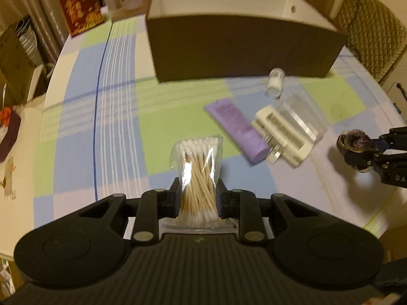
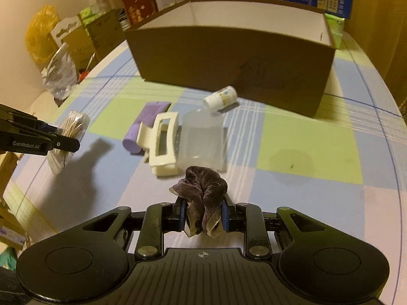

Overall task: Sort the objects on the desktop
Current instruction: 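Carry the cotton swab bag with the left tool while the right tool carries the scrunchie into the box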

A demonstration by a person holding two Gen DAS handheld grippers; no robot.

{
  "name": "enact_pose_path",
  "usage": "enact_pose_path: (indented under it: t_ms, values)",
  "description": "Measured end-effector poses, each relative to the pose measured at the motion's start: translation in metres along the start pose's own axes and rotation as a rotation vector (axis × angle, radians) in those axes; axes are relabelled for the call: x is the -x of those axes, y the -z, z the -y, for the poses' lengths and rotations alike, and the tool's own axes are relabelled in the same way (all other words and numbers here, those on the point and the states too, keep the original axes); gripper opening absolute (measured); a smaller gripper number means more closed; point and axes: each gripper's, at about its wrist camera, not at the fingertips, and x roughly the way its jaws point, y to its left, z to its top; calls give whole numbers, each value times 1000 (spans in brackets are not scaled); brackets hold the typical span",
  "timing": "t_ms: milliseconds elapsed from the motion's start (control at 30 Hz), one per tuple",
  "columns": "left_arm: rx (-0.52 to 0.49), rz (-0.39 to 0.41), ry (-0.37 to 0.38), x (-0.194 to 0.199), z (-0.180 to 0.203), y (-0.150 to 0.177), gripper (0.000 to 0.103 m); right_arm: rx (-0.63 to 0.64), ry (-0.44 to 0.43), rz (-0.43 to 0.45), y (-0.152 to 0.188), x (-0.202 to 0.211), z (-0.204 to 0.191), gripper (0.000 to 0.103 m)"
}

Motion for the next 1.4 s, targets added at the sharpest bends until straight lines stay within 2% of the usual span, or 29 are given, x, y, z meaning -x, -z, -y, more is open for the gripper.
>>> enact_pose_path:
  t_ms: [167,333,600,767,900,1067,1400]
  values:
    - [-21,64,31,13,9,-28,22,-16,-1,40,-16,10,9,23]
    - [-38,119,55,21,15,-60,22,-10,-2,97,-45,18,16,23]
    - [-61,198,90,22,17,-120,22,15,-25,209,-111,25,20,23]
    - [-70,221,90,12,17,-162,22,53,-16,254,-152,15,18,23]
    - [-67,222,84,-3,13,-195,22,71,-7,267,-182,-3,17,23]
    - [-25,172,82,-35,-1,-232,22,72,13,248,-214,-32,21,23]
    - [-13,82,51,-102,-21,-284,22,76,59,138,-254,-95,39,23]
